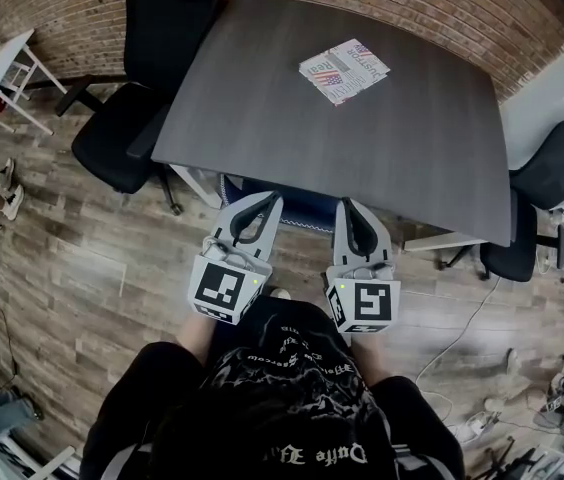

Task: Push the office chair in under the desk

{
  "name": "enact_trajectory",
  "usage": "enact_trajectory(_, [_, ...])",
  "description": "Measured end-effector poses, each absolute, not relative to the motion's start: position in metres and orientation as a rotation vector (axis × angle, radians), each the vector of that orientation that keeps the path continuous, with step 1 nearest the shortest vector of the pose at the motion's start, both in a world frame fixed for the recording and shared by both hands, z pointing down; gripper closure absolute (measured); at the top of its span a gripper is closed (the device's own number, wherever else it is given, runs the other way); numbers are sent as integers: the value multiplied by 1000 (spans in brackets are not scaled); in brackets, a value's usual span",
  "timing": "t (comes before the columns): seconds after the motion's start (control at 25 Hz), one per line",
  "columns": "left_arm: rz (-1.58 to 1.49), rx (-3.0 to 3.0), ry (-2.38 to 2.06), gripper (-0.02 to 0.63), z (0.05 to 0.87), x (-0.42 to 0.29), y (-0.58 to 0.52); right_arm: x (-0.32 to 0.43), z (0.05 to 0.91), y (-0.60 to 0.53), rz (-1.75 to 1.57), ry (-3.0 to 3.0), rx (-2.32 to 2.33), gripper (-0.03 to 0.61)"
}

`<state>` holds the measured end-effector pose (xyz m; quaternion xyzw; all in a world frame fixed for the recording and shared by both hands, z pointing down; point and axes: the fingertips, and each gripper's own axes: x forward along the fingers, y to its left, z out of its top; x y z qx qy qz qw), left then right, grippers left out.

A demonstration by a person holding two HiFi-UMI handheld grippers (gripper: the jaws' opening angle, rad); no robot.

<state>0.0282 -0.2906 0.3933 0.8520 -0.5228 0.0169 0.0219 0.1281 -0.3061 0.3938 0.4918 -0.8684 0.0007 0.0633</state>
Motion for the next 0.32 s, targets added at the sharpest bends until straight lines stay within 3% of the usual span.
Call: enact_trajectory(0.32, [36, 2639, -1642, 607, 392, 26, -297, 126, 394, -311, -13, -2620, 1481, 575])
